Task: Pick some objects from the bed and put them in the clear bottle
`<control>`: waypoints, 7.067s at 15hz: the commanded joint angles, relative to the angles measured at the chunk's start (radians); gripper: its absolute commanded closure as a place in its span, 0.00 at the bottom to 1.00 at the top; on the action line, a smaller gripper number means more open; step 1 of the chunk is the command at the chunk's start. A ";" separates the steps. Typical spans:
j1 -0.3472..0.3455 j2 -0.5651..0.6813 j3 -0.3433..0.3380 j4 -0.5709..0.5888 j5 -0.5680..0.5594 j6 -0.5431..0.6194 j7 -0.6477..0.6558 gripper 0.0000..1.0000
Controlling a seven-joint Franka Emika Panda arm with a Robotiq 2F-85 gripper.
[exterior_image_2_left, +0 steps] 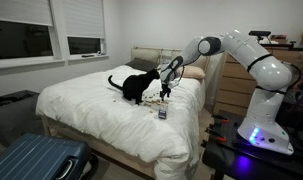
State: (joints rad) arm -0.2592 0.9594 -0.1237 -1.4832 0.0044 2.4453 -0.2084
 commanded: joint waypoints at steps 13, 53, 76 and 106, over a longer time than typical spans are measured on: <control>-0.014 0.124 0.005 0.165 0.000 -0.116 0.054 0.00; -0.054 0.117 0.011 0.209 0.017 -0.210 0.073 1.00; -0.034 -0.008 0.040 0.091 0.015 -0.192 0.068 0.29; -0.037 0.116 0.031 0.136 0.049 -0.085 0.167 0.84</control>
State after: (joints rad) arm -0.2910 1.0691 -0.0928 -1.3719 0.0287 2.4022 -0.0675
